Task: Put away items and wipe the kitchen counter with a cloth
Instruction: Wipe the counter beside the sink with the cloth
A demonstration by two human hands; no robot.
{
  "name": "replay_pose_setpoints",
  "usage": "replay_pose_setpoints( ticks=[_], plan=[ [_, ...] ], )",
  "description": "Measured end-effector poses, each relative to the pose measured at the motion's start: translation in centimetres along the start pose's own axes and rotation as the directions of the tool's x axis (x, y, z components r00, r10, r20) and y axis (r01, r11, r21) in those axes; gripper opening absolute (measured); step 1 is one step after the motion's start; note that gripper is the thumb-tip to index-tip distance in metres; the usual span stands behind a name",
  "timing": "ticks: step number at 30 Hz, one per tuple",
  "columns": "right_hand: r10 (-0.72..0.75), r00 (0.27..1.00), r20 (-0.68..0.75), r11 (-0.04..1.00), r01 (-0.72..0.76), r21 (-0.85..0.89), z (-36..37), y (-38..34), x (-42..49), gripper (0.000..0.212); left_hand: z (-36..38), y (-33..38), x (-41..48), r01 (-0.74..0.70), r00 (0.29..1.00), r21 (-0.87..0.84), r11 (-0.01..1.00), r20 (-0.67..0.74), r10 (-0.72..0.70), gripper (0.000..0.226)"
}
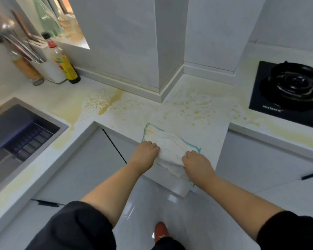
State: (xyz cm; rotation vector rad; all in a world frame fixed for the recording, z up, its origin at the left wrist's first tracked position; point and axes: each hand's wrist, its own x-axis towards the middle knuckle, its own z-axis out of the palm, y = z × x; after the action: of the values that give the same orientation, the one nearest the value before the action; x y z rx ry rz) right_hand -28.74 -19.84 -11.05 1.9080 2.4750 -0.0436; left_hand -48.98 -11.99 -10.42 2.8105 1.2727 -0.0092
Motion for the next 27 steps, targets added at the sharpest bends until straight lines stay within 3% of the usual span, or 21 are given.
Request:
replay_pose_setpoints(
  ticks=[2,3,4,7,9,12,14,16,19,22,25,27],
  plan=[
    [0.012,1.000,0.024,0.990,-0.016,0.141,-1.1,0.6,-0.5,0.015,-0.8,0.7,-1.7,0.067,0.997,-0.184,0.981,-0.021,-0.073,0.016],
    [0.050,0.995,0.085,0.960,-0.072,0.272,-2.1,0.8,-0.8,0.014,-1.4,1.1,-2.7,0.123,0.991,-0.264,0.957,-0.025,-0.135,0.009],
    [0.065,0.989,0.132,0.892,-0.117,0.437,-3.1,0.8,-1.1,0.018,-2.3,1.6,-3.9,0.188,0.979,-0.340,0.922,-0.015,-0.205,0.008],
    [0.059,0.968,0.244,0.549,-0.236,0.802,-6.7,0.5,-1.9,0.026,-5.4,3.5,-7.4,0.377,0.913,-0.482,0.791,0.050,-0.405,0.011],
    [-0.036,0.943,0.331,0.370,-0.295,0.881,-8.5,-0.1,-2.5,0.022,-7.2,4.5,-10.2,0.450,0.869,-0.521,0.726,0.067,-0.490,0.014],
    [-0.289,0.857,0.427,0.221,-0.374,0.901,-10.2,-2.2,-3.6,0.008,-8.6,6.0,-15.9,0.534,0.792,-0.558,0.636,0.065,-0.607,0.018],
    [-0.374,0.817,0.440,0.230,-0.378,0.897,-10.6,-4.0,-4.3,0.012,-9.1,6.7,-19.9,0.592,0.724,-0.619,0.516,0.128,-0.678,0.019],
    [-0.405,0.787,0.466,0.270,-0.384,0.883,-10.7,-6.8,-5.2,0.018,-9.7,7.5,-25.1,0.662,0.675,-0.638,0.393,0.280,-0.682,0.028],
    [-0.380,0.791,0.479,0.482,-0.272,0.833,-10.8,-12.2,-6.9,0.019,-10.4,8.7,-32.5,0.752,0.557,-0.635,0.175,0.471,-0.685,0.046],
    [-0.342,0.837,0.427,0.642,-0.123,0.757,-10.7,-18.5,-8.8,0.016,-10.4,10.1,-38.5,0.667,0.399,-0.739,-0.090,0.457,-0.795,0.041],
    [-0.394,0.788,0.473,0.557,-0.205,0.805,-11.3,-25.4,-12.0,0.013,-11.0,11.6,-43.5,0.543,0.257,-0.813,-0.210,0.399,-0.881,0.034],
    [-0.486,0.701,0.522,0.403,-0.351,0.845,-11.9,-29.8,-14.1,0.017,-12.0,12.2,-46.7,0.416,0.265,-0.869,-0.269,0.399,-0.878,0.026]
  ],
)
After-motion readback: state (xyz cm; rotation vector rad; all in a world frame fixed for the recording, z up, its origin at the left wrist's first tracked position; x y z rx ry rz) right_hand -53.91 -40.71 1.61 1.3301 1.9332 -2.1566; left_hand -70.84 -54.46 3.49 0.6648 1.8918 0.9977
